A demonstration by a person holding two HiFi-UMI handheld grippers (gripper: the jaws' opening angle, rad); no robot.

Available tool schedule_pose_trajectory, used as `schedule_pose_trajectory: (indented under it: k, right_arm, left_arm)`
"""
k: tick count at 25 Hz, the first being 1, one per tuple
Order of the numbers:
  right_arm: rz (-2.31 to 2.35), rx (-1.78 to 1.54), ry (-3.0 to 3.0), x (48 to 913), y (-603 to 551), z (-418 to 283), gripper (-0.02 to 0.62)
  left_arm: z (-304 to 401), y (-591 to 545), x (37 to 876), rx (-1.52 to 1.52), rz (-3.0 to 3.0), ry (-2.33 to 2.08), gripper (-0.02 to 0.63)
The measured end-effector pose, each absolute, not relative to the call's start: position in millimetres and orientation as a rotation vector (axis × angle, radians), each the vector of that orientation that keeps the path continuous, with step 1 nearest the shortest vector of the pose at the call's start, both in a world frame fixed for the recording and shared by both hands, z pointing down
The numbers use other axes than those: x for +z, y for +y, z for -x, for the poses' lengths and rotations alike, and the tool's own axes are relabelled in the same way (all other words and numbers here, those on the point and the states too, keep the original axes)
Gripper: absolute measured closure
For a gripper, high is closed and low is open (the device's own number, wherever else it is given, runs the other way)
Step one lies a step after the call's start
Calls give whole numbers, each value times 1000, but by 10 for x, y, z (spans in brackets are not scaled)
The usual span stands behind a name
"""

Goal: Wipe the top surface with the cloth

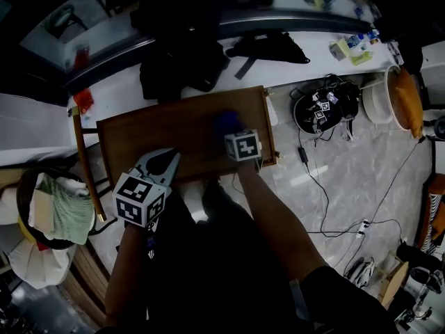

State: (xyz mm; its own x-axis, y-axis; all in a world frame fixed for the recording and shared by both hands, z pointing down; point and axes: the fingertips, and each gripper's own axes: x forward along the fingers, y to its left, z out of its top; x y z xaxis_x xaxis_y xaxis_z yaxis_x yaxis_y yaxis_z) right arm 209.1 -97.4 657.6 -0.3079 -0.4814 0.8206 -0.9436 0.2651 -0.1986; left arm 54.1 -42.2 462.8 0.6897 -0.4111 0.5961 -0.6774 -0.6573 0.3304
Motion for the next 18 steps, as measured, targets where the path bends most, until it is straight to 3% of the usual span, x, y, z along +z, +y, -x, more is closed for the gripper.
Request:
schedule_pose_trajectory:
  k: [10, 18]
  right_arm:
    - [-1450, 947, -1734, 6495, -938, -3014, 528]
    - [-1548, 976, -1622, 6491, -849, -3275, 528]
  left_arm:
    - [-852, -406, 4603, 647, -2375, -822, 595]
    - [-559, -368, 4542, 639, -2372, -856, 595]
